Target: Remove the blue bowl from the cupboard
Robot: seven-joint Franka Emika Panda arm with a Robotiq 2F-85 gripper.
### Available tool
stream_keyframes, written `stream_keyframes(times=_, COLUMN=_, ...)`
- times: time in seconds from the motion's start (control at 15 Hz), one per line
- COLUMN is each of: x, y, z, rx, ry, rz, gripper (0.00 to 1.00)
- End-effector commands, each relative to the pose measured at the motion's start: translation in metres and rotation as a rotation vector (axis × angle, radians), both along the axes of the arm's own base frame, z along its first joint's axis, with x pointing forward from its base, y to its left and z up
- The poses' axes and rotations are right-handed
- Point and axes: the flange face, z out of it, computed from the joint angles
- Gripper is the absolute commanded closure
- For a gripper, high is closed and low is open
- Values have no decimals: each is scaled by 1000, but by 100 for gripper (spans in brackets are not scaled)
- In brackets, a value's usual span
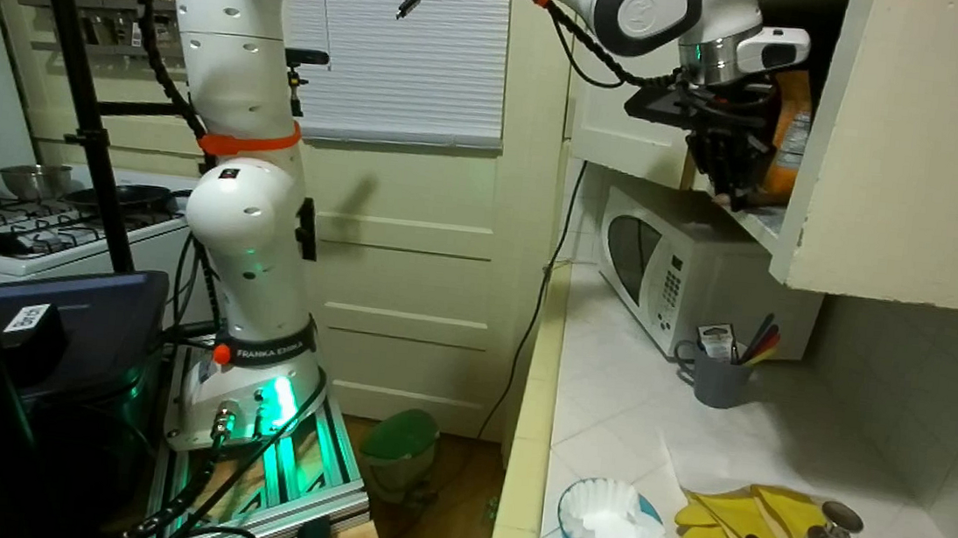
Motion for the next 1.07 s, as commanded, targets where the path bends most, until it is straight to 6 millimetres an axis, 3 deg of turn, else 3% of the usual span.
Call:
stream_keyframes(times=0.0, x=-8, y=0, z=9, rx=-17, ry=24, rz=-14, gripper=93)
stream_keyframes(times=0.53, x=-70, y=36, z=43, rx=14, ry=170, rz=108, gripper=93)
stream_keyframes(times=1.0, x=-101, y=31, z=59, rx=-52, ry=225, rz=9, gripper=93)
